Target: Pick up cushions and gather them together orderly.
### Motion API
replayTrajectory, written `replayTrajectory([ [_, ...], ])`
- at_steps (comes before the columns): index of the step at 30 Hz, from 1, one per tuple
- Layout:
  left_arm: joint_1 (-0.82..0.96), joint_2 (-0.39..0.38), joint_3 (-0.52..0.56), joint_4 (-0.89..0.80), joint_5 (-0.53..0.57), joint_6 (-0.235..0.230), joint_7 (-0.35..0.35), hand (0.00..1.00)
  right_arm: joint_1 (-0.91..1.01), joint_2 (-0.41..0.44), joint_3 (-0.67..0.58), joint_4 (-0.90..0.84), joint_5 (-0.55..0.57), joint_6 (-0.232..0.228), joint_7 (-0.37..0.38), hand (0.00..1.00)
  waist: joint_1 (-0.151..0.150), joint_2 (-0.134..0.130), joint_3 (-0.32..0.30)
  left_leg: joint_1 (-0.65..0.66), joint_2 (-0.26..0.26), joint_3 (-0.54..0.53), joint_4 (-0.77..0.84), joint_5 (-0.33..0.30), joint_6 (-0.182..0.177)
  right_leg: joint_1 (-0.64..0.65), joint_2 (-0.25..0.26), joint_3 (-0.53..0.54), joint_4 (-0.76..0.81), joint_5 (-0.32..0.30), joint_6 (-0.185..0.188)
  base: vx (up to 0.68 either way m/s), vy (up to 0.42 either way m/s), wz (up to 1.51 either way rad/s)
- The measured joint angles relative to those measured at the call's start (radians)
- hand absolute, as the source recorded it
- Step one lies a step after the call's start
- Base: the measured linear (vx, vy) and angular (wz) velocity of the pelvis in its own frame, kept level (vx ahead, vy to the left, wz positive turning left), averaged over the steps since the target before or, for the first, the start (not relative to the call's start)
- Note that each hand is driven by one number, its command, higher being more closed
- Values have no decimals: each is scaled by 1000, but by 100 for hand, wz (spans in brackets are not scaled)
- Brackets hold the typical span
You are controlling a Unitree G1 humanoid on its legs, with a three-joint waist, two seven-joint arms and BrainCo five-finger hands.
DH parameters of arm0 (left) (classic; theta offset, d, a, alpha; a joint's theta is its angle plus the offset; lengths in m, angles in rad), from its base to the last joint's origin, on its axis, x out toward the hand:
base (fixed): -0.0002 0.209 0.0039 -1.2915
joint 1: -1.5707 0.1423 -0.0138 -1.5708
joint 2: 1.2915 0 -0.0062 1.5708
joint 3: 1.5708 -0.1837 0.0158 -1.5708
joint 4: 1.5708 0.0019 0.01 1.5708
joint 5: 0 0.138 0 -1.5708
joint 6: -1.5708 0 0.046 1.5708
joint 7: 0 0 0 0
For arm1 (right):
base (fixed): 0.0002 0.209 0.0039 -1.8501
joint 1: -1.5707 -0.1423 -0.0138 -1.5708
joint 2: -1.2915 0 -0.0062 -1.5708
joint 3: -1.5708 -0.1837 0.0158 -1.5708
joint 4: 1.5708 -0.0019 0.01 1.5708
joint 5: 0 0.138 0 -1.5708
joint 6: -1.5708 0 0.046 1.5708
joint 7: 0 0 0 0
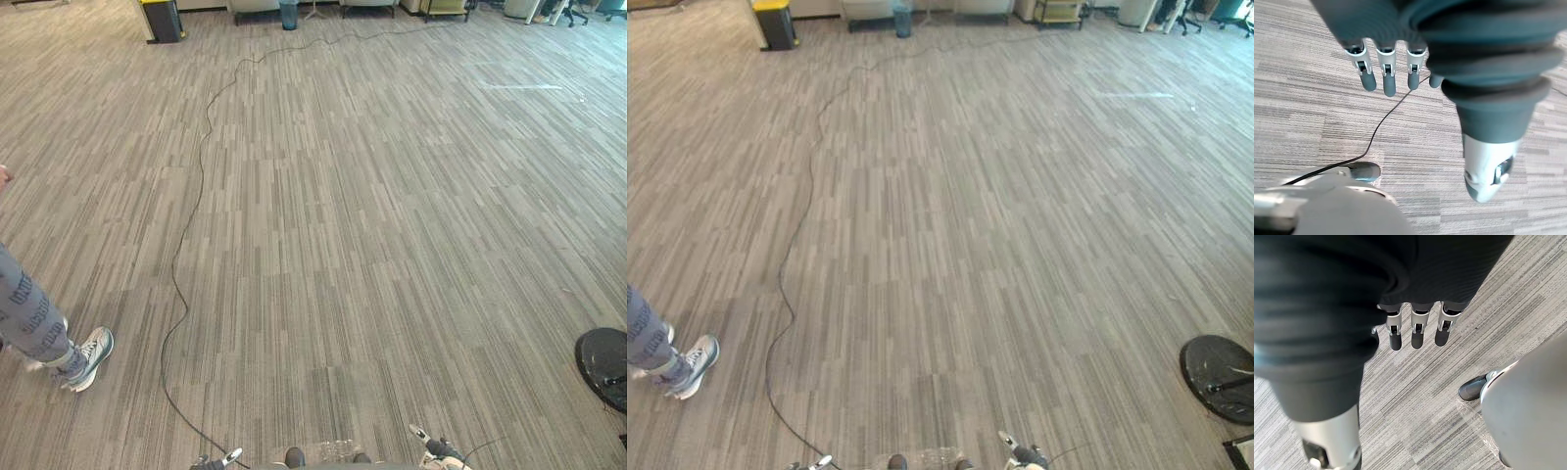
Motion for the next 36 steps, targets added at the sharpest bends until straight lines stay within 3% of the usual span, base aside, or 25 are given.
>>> replayTrajectory([
  [1,-2,-20,35,-19,-1,1,0,0,2,1,-7,-31,0,-1,0,0,1,17,12,-74,46,14,183,-79,-3,-12,22,-10,38,-29,-10,-9,-53,13],
  [2,-2,-26,52,-25,-3,2,0,0,7,1,-8,-39,0,-2,-1,0,3,21,19,-106,70,31,268,-98,-3,-13,33,-11,53,-46,-15,-22,-39,16],
  [4,-2,-43,107,-63,-24,7,0,0,13,12,-3,-67,0,-3,-4,0,15,9,45,-246,158,86,603,-94,-13,11,41,-9,104,-106,-44,44,7,3],
  [5,6,-47,114,-69,-30,6,0,0,15,12,-2,-66,0,-2,-6,0,18,5,47,-265,176,96,626,-110,-12,23,41,-8,109,-117,-44,197,55,-1],
  [8,22,-59,122,-70,-43,7,0,0,14,10,0,-65,-1,2,-7,0,29,5,47,-332,193,114,515,-115,-22,57,-1,2,119,-160,-15,247,131,-7],
  [10,25,-67,126,-69,-45,4,1,0,13,3,0,-64,-3,3,-8,0,52,9,47,-365,171,111,291,-7,-39,79,-53,32,112,-195,28,380,300,-36],
  [11,29,-67,130,-67,-50,1,1,0,14,4,2,-59,-3,4,-9,0,60,2,45,-359,156,124,257,95,-43,90,-81,48,100,-210,46,333,283,-34],
  [12,39,-59,133,-61,-51,-6,1,0,13,7,1,-53,-2,6,-10,0,66,-4,27,-354,127,149,268,74,-11,100,-108,64,77,-216,45,486,322,-30],
  [13,38,-58,132,-52,-51,-17,1,0,1,9,-5,-43,-4,7,-7,0,62,-11,21,-370,115,164,302,18,12,101,-116,101,82,-196,5,658,354,-23],
  [15,35,-53,146,-43,-51,-19,0,0,-7,27,-20,-47,-6,6,-4,0,64,-26,12,-354,97,187,323,-26,43,83,-132,134,154,-158,13,611,314,-9],
  [18,27,-38,139,-29,-47,-11,1,0,-5,32,-38,-38,-7,6,6,0,64,-43,1,-253,59,194,317,-115,48,-3,-158,173,475,-84,118,506,216,2],
  [19,23,-20,106,-24,-41,-6,1,0,-5,33,-36,-44,-6,4,8,0,58,-49,-2,-193,44,191,298,-138,44,-90,-153,205,704,5,196,572,139,4],
  [20,15,-10,81,-23,-36,-2,1,0,-4,31,-35,-47,-7,2,9,0,54,-43,3,-143,40,187,282,-157,42,-149,-143,202,861,32,206,572,87,2],
  [21,5,-8,67,-26,-27,4,4,0,1,26,-34,-60,-7,2,12,0,52,-40,5,-63,34,181,241,-178,37,-231,-142,153,1021,17,161,482,46,-1],
  [22,1,-7,60,-28,-23,6,6,0,1,23,-34,-63,-6,1,13,0,49,-37,6,-23,33,177,216,-186,43,-262,-142,121,1064,-2,127,495,25,9],
  [23,-8,-3,46,-26,-15,8,6,0,1,22,-34,-67,-7,-4,15,0,33,-25,7,64,34,158,146,-187,41,-331,-140,35,1097,-43,66,414,-1,31],
  [25,-36,-7,33,-26,-21,7,5,0,-6,10,-34,-66,-6,-12,15,0,5,-9,17,160,50,142,68,-174,19,-419,-140,-76,1034,-100,29,490,-36,48],
  [27,-75,-36,8,-23,-27,5,4,0,-16,-15,-33,-86,-7,-19,16,0,-13,17,35,281,78,140,-19,-173,17,-525,-116,-184,775,-119,-14,710,-97,39],
  [29,-102,-61,-25,-9,-30,-5,-2,0,-25,-21,-31,-90,-12,-18,16,0,-19,23,40,345,94,131,-55,-173,17,-560,-78,-191,476,-23,-20,663,-170,51],
  [30,-105,-66,-28,-12,-29,-13,-7,0,-15,-21,-30,-80,-28,-15,15,0,-24,9,41,396,85,105,-78,-173,16,-552,-56,-171,285,76,-31,732,-229,49],
  [31,-108,-69,-24,-5,-29,-13,-7,0,-19,-21,-30,-73,-31,-13,16,0,-36,6,42,428,91,87,-85,-172,14,-536,-37,-139,277,212,-81,795,-253,23],
  [32,-117,-95,-1,6,-29,-13,-9,0,-41,-39,-30,-68,-48,-11,18,0,-40,53,40,448,134,82,-71,-131,-49,-553,-5,-139,374,167,-95,789,-273,1],
  [33,-118,-110,19,5,-28,-16,-9,0,-52,-38,-36,-76,-53,-11,20,0,-43,68,45,441,158,63,-8,-78,-71,-563,5,-145,456,93,-115,928,-348,-15],
  [34,-116,-117,23,6,-26,-15,-9,0,-50,-38,-39,-89,-54,-9,23,0,-45,77,48,424,175,40,59,-50,-66,-552,17,-150,484,50,-125,749,-305,-14],
  [36,-115,-134,64,-7,-18,-11,-10,0,-50,-23,-35,-105,-54,-7,24,0,-44,108,62,219,261,-67,557,106,-61,-432,86,-161,457,-38,-149,797,-266,-12],
])
